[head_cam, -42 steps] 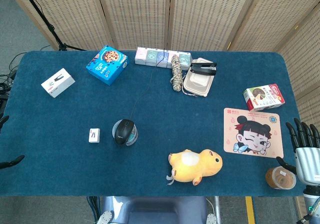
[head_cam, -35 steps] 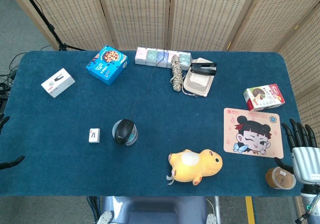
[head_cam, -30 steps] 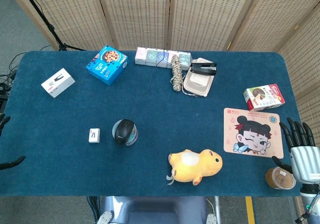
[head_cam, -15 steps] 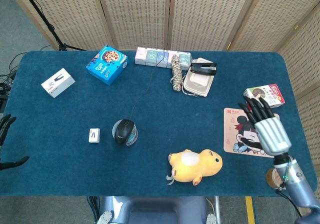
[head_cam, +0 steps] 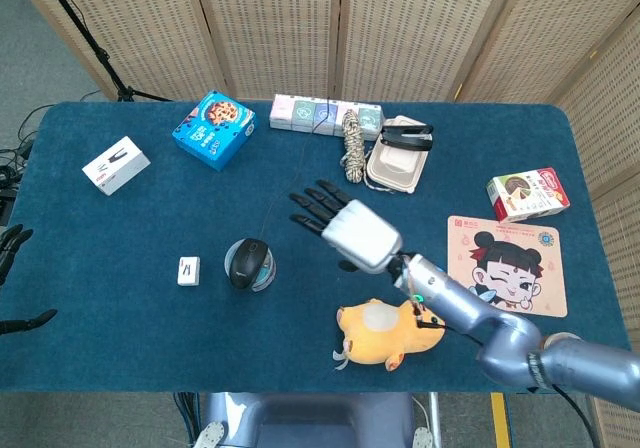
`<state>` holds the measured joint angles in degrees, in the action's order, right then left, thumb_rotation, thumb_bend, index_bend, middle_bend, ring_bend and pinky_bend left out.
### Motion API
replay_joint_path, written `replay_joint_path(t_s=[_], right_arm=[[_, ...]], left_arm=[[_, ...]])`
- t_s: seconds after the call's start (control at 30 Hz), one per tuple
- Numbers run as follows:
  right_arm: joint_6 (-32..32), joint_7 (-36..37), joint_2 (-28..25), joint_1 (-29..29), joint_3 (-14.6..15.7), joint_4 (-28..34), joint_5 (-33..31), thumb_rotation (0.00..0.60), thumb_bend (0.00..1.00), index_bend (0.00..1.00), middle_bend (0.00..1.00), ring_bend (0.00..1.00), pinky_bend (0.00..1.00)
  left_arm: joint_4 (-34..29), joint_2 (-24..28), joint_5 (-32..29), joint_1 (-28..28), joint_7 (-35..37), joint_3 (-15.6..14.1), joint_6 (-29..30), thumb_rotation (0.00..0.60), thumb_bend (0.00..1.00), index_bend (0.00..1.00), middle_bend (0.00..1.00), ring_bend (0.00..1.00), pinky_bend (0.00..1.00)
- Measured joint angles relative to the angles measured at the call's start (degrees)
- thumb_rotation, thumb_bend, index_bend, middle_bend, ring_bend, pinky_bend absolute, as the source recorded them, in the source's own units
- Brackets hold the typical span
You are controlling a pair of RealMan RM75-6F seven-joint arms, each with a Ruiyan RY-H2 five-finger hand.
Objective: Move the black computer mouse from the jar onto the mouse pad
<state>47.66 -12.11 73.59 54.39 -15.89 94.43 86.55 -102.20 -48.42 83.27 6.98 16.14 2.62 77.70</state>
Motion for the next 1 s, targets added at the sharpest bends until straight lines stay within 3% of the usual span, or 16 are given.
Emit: replay_joint_path(t_s=[0.17, 0.43, 0.67, 1.0], right_arm=[[-4.7, -6.7, 4.9, 5.0, -1.3, -1.7, -6.0, 0.6, 0.0, 0.16, 0.0, 0.0, 0.0], [-7.9, -17.7, 10.0, 9.7, -0.8, -2.9, -14.0, 0.6, 0.0, 0.17, 0.0, 0.0, 0.0], [-9.7, -27.1, 13.2, 14.9, 0.5, -4.1, -23.8, 0.6, 0.0, 0.21, 0.0, 0.0, 0.0], [-9.5, -32.4, 17.0, 21.9, 2.2, -6.4, -33.8, 0.6, 0.0, 0.21, 0.0, 0.0, 0.0]], left_arm=[[0.5, 1.4, 1.0, -0.2, 4.6, -0.1, 0.5, 0.6, 0.0, 0.0, 0.0, 0.0, 0.0], [1.7, 3.0, 1.0, 1.4, 8.6, 0.1, -2.2, 0.6, 0.0, 0.0, 0.0, 0.0, 0.0], [1.8, 3.1, 0.0, 1.8, 8.8, 0.2, -3.1, 0.6, 0.0, 0.0, 0.0, 0.0, 0.0], [1.0, 2.9, -1.3, 2.3, 7.2, 0.3, -4.3, 0.6, 0.0, 0.0, 0.0, 0.0, 0.0]])
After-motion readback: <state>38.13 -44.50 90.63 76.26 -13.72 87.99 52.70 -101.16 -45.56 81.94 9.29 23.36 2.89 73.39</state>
